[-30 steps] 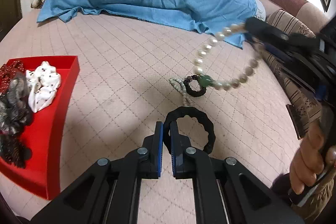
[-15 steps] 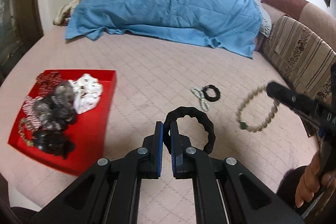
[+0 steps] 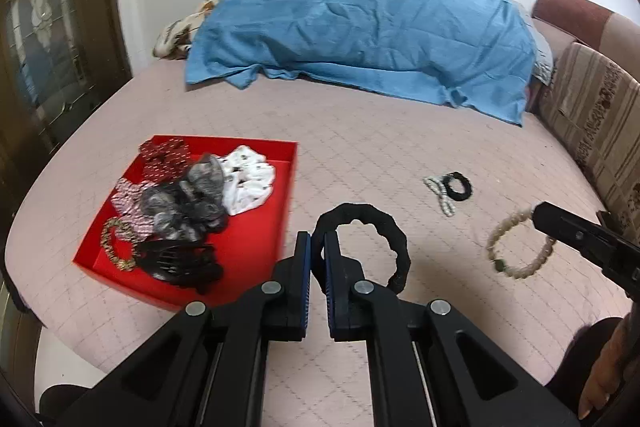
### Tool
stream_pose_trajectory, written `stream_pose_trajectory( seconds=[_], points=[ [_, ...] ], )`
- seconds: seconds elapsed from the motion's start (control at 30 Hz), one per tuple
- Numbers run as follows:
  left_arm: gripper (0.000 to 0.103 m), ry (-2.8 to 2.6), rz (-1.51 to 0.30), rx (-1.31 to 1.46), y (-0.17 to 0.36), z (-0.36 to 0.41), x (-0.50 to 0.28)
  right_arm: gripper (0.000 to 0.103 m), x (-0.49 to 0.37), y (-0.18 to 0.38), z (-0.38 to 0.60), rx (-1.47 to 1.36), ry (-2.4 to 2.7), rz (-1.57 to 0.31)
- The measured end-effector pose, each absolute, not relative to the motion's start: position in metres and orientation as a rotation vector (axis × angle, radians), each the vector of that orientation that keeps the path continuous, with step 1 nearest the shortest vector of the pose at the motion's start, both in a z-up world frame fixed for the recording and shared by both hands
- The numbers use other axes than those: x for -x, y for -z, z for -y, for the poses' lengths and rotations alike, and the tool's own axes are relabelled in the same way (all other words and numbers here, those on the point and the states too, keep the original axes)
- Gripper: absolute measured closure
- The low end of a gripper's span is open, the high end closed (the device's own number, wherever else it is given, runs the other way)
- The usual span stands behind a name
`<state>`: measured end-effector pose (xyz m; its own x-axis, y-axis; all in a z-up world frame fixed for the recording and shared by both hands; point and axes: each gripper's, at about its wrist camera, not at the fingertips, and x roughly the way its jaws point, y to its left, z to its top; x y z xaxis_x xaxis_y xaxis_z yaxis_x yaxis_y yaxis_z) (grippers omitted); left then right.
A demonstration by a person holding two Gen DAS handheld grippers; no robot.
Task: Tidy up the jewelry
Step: 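Carry the black hair tie and pearl bracelet toward the red tray with both tools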
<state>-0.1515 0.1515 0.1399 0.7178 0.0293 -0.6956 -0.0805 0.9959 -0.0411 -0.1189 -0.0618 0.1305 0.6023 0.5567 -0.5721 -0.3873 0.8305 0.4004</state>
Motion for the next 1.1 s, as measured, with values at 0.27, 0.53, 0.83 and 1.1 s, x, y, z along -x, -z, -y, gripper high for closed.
stream_pose_trajectory(
  seconds=[0.27,0.53,0.83,1.1],
  points=[
    [0.097,-0.098,-0.774,0.118,-0.135,-0.178,0.158,0.092,0.125,-0.136,0.033,-0.184,-0.574,-0.758],
    [0.097,-0.13,-0.771,0.142,-0.131,-0.199,0.161,0.092,0.128,-0.142,0.003,-0.126,-0.597,-0.765],
    [0.097,-0.165,-0.776,0.169,-0.124,-0.222,0.162,0.092,0.125,-0.151,-0.031,-0.078,-0.633,-0.772],
    [0.097,-0.176,-0.779,0.194,-0.117,-0.235,0.162,0.092,0.117,-0.159,-0.061,-0.051,-0.664,-0.774]
  ],
)
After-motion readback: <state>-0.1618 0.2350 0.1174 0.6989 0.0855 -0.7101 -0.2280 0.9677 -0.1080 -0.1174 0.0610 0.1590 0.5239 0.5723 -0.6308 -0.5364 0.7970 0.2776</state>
